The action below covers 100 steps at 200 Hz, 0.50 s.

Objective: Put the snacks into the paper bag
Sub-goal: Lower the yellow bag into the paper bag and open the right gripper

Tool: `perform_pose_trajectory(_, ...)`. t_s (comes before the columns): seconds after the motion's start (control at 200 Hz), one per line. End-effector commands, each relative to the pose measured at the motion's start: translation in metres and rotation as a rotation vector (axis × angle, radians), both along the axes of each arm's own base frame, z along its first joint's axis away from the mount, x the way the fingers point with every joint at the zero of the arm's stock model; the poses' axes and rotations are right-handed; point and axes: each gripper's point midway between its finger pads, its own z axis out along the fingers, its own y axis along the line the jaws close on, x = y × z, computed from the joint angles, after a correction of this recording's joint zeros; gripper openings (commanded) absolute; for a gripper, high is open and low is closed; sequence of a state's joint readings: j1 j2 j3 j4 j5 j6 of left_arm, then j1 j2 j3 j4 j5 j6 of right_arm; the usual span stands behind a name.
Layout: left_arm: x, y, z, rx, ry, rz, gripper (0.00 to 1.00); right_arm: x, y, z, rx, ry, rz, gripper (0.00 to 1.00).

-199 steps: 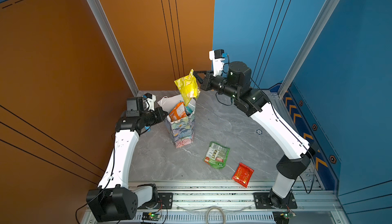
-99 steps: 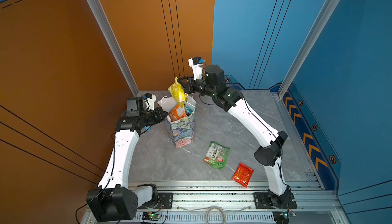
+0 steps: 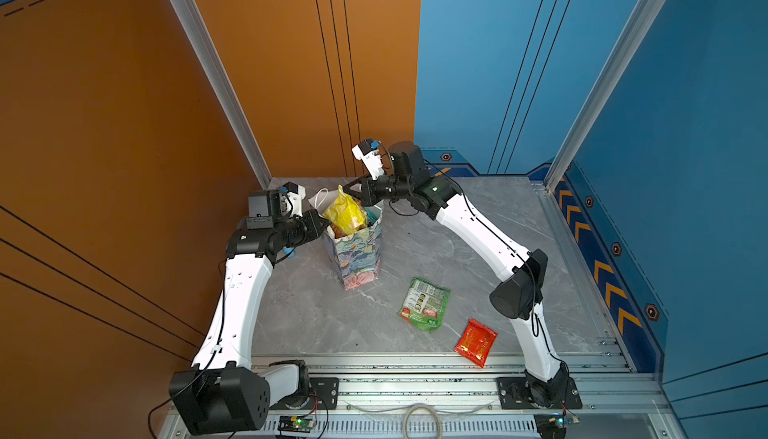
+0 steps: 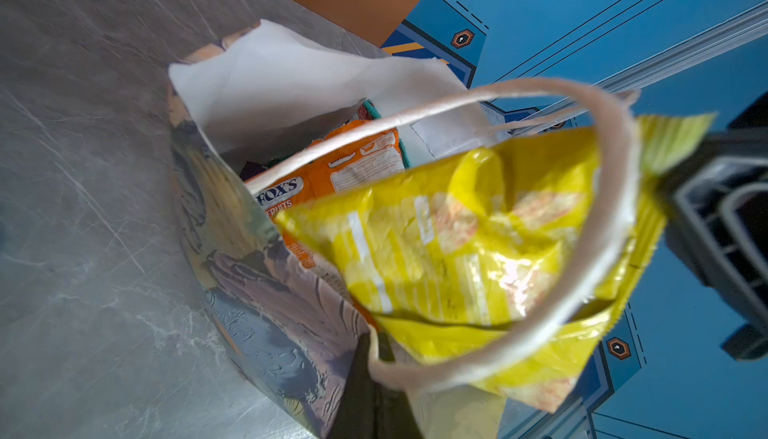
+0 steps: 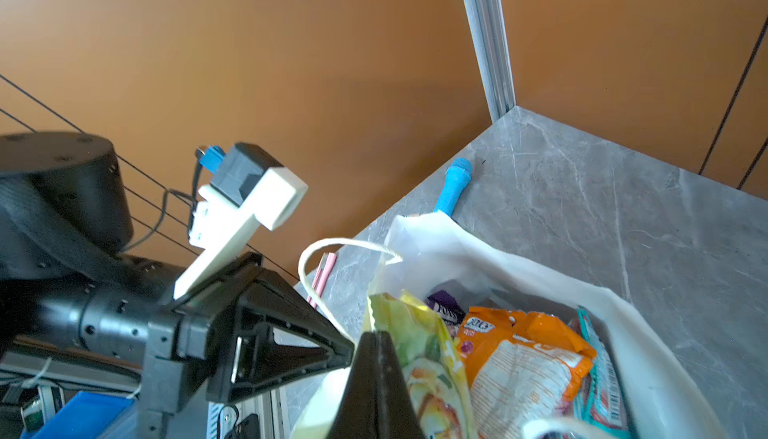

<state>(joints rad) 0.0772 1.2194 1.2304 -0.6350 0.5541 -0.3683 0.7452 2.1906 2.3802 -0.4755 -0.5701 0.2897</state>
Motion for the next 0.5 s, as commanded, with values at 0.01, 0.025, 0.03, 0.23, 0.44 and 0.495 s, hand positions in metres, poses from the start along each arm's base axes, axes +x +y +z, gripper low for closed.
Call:
perform_pose_trajectory(0.01,0.000,-0.005,0.006,-0.016,-0.019,-0.013,0.00,-0.023,-0.014,0.013,-0.027,-0.074,0.105,0.00)
perform_pose_trajectory(0.025,0.001,-0.005,0.006,-0.016,-0.020,-0.013,0.00,-0.024,-0.014,0.012,-0.031,-0.076,0.113,0.00)
perform_pose_trajectory(0.03,0.001,-0.005,0.006,-0.016,-0.021,-0.013,0.00,-0.025,-0.014,0.012,-0.032,-0.078,0.116,0.00)
perform_pose_trajectory(0.23,0.000,-0.005,0.008,-0.017,-0.025,-0.013,0.00,-0.038,-0.017,0.003,-0.076,-0.118,0.197,0.00)
perform_pose_trajectory(0.44,0.001,-0.004,0.008,-0.016,-0.025,-0.009,0.00,-0.025,-0.015,-0.006,-0.109,-0.149,0.150,0.00)
perform_pose_trajectory(0.495,0.001,-0.004,0.008,-0.016,-0.025,-0.010,0.00,-0.020,-0.013,-0.005,-0.110,-0.159,0.137,0.00)
